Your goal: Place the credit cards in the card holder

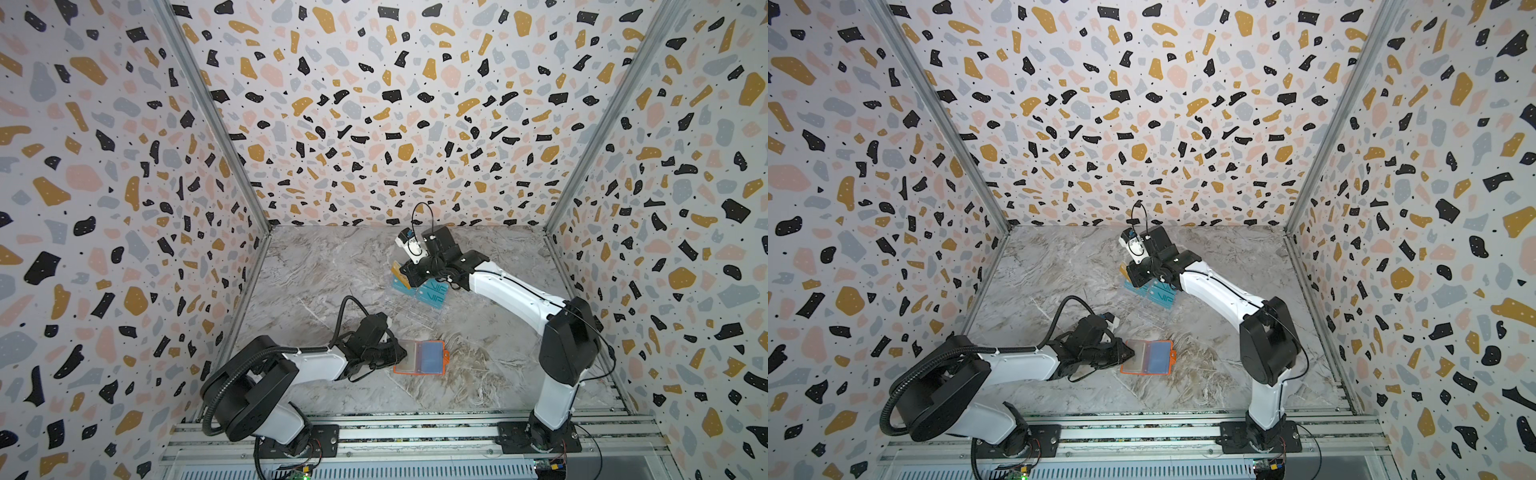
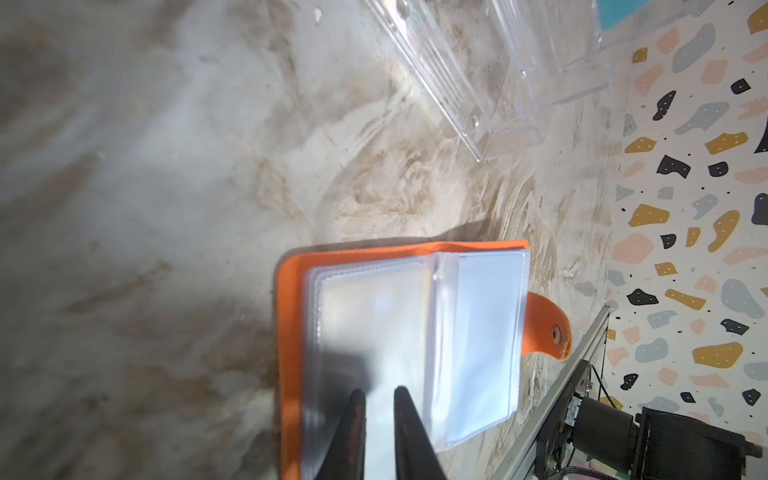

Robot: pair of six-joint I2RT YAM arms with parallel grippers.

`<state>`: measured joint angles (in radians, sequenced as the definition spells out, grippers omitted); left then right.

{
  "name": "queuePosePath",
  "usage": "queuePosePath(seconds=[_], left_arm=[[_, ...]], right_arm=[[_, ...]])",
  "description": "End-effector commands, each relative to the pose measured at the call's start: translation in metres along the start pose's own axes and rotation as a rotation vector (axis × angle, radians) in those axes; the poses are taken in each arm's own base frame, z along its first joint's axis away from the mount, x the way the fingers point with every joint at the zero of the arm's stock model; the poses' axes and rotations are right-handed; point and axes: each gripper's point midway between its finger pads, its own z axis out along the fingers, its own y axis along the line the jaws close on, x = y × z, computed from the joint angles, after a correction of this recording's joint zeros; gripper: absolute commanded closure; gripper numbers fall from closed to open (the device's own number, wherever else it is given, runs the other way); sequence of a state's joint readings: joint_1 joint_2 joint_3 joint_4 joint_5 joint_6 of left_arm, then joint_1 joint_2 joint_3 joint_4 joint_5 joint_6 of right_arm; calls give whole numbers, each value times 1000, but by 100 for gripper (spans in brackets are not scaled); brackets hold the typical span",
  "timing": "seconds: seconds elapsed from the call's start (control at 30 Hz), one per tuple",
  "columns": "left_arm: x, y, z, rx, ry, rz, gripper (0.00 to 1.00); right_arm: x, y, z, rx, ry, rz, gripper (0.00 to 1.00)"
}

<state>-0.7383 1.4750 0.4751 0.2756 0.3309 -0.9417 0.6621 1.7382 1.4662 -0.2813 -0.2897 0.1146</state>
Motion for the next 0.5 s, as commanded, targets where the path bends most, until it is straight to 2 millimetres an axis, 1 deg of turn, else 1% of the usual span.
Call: queuePosePath(seconds=[0.0,0.07,0.1,0.17,0.2,0.27,0.37,0.47], left_arm=[[1,5,-2,-40,2,8,83],[1,5,-2,-39,-4,3,83],[0,6,-2,-39,-7,-1,83],[2,7,-1,-46,0,-3,83],[3,9,-1,-50,4,-4,83],[3,10,-1,-55,7,-7,82],[5,11,-1,-58,13,-7,83],[6,11,0,-59,17,-7,83]], right_arm=[[10,5,-30,-98,-76,193,100],[33,10,-42,-175,-104,318,100],[40,15,-47,-205,-117,360,100],[64,22,-52,-245,-99,455,100],[74,24,-54,-260,-90,505,100],[102,32,-55,-314,-64,622,100],[138,39,-57,-364,-41,782,100],[165,43,-56,-367,-15,869,100]])
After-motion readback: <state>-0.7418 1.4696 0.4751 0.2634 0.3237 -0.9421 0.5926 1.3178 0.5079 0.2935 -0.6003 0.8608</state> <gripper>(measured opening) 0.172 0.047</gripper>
